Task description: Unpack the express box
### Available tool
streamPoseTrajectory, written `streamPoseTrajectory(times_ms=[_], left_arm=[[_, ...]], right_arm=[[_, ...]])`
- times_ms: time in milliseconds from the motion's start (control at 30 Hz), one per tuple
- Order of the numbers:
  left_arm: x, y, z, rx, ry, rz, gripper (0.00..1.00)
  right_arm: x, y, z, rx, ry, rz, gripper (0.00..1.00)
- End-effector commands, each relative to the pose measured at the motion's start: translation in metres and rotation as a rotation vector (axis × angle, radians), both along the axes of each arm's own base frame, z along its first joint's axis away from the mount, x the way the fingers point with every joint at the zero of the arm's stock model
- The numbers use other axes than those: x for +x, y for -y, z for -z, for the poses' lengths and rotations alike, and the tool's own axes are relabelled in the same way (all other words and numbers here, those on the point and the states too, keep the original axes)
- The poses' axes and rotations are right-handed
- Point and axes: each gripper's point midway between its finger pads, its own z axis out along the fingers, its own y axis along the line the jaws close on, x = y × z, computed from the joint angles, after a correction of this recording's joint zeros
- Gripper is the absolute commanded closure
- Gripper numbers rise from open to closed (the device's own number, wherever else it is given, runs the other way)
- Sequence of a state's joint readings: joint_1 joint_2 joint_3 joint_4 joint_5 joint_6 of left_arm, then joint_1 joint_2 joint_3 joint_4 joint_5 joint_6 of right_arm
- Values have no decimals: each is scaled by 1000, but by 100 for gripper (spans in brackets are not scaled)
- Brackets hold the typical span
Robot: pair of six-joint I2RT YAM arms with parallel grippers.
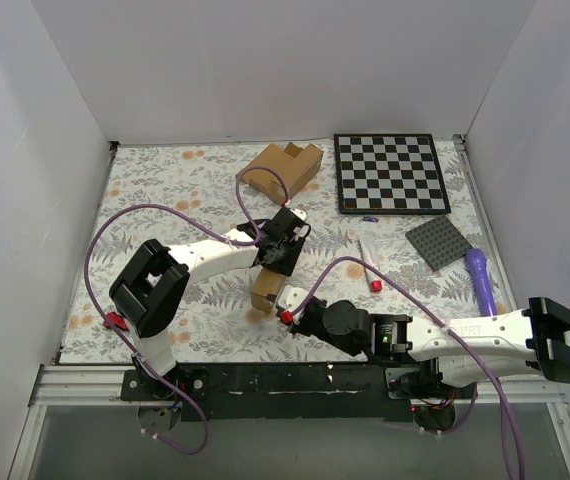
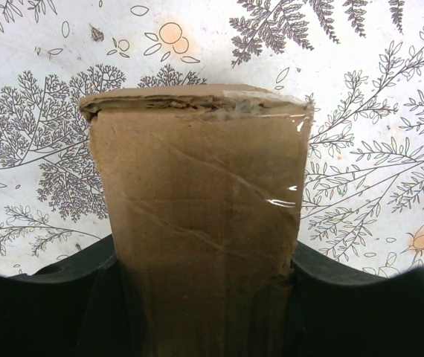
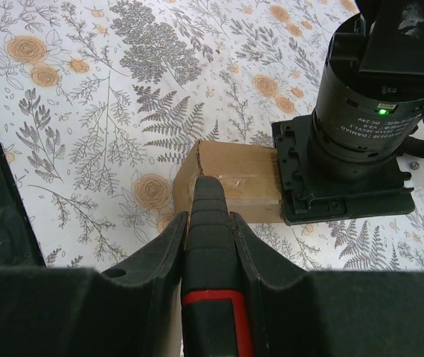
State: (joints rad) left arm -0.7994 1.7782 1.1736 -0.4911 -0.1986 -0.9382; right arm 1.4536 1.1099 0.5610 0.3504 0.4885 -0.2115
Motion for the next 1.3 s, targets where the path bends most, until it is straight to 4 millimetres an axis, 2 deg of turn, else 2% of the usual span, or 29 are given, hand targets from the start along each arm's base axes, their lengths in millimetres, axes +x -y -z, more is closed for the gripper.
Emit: streamPoseTrajectory(times_ms=[0,133,400,567,733,800,867,900,967,1000,1267], left_arm=[[-22,-26,31,105,-111,6,100],[-22,-25,31,99,-114,8,100],[-22,-21,28,79,-113,14,100],[-25,-22,31,79,-122,14,100],[-25,-23,31,86,-119,15,100],[-26,-23,32,81,-120,31,100],[-27,-21,31,67,-116,48,100],[-30,-21,32,56,-127,58,100],[-30,-19,32,37,-130,70,100],[-32,-19,33,31,-139,72,100],[-28,-14,33,3,-147,72,100]], right_arm=[[3,-3,-8,46,2,28,99],[3,-5,-7,38,8,20,99],[-2,-8,19,-47,-15,-11,99],[-1,-15,10,-32,11,-20,99],[1,-18,17,-87,7,-11,99],[1,-11,24,-117,-2,-6,99],[0,-2,23,-109,-12,3,99],[-1,6,32,-124,-15,2,99],[-2,15,29,-104,-16,5,99],[-2,23,39,-130,-20,10,99],[-1,46,50,-159,-36,49,99]])
